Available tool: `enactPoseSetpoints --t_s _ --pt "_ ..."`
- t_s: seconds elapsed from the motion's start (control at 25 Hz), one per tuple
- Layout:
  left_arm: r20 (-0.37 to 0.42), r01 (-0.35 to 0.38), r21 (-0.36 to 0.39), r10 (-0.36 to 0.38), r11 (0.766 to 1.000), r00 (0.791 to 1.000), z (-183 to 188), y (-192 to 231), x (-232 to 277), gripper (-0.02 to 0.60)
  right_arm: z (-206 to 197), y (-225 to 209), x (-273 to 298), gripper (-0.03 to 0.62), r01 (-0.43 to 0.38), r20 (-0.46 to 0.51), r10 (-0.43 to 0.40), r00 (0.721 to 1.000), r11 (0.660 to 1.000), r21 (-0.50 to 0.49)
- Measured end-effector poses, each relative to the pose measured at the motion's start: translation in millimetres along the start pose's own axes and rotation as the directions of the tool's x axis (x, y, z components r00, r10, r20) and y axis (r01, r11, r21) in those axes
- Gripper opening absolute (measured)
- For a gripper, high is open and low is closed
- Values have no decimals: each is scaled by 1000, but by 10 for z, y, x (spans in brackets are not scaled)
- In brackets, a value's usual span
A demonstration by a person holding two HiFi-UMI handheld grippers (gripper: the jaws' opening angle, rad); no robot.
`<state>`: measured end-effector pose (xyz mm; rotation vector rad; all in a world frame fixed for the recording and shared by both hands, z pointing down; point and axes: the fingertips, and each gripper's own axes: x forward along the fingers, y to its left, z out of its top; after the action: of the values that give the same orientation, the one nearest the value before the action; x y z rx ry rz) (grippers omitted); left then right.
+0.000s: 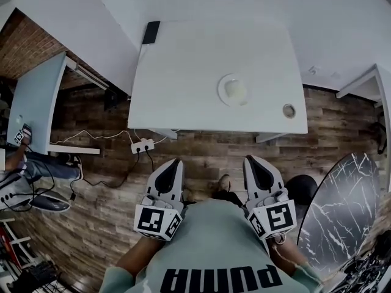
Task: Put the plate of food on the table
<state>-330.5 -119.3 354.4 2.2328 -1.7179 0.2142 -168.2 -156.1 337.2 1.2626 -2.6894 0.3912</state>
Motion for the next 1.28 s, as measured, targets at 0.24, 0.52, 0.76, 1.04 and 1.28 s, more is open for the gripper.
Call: enactPoseSetpoints --t_s 0.24,0.52,0.76,1.04,1.28 --pt "8 -36 -8 36 999 999 88 -149 184 5 59 -288 -36 6 -21 16 21 1000 1000 7" --pt "14 -38 -4 38 999 999 100 -319 325 5 59 -560 -93 6 -11 33 11 999 1000 3" --pt "17 -7 4 7 1000 1000 161 -360 470 5 16 -664 -125 6 23 26 -24 999 1000 3" --pt "3 88 8 -88 996 996 239 -369 807 5 -11 -781 -83 6 106 10 -107 994 993 50" --pt "-7 158 21 -158 987 987 342 -292 1092 5 54 -876 81 6 168 -4 -168 986 984 52"
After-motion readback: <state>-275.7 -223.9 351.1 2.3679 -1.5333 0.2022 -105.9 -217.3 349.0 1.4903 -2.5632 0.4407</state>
